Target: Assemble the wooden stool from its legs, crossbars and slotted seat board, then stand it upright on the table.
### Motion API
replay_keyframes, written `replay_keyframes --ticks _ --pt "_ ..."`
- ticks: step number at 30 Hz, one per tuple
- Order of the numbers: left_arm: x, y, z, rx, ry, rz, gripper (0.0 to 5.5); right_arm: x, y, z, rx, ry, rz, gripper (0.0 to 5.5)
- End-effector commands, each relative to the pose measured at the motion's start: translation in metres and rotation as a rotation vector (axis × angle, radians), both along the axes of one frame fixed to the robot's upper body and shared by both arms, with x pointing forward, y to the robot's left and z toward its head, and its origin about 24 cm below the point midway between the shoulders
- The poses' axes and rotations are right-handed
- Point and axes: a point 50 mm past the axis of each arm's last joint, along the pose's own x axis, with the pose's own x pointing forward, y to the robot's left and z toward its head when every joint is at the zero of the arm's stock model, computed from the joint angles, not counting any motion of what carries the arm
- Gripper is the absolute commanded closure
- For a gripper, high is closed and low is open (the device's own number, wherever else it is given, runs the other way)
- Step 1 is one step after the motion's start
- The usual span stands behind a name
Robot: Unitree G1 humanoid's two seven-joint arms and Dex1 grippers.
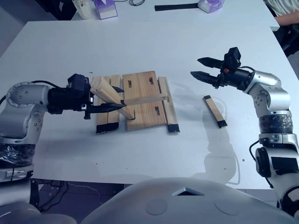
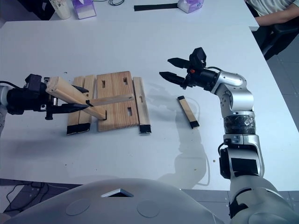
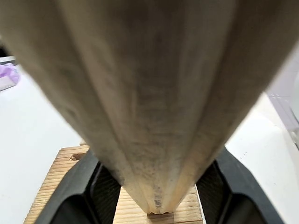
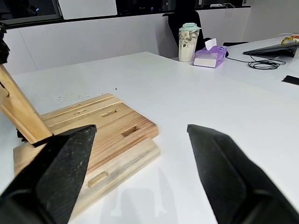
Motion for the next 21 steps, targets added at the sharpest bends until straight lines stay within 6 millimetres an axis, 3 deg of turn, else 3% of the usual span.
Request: replay_keyframes --ticks 1,4,11,17,21 --pt "-0.034 -0.007 -0.077 0.179 0.294 0.065 3.45 -0.007 0.006 0.003 0.036 0.003 -0.012 1.90" --pt "-0.035 -0.004 -0.080 0.208 0.299 0.085 3.45 -0.010 0.005 0.000 0.034 0.015 -0.028 1.90" --pt "-0.025 0.014 -0.059 0.298 0.287 -0.007 3.45 -0.010 0.008 -0.001 0.055 0.022 -0.068 1.90" --pt "0.011 0.032 -0.031 0.317 0.201 -0.001 3.45 -0.016 0.009 -0.008 0.070 0.045 -0.093 1.90" --pt "0.016 0.020 -0.043 0.339 0.184 -0.058 3.45 -0.014 0.013 -0.012 0.072 0.052 -0.107 1.90"
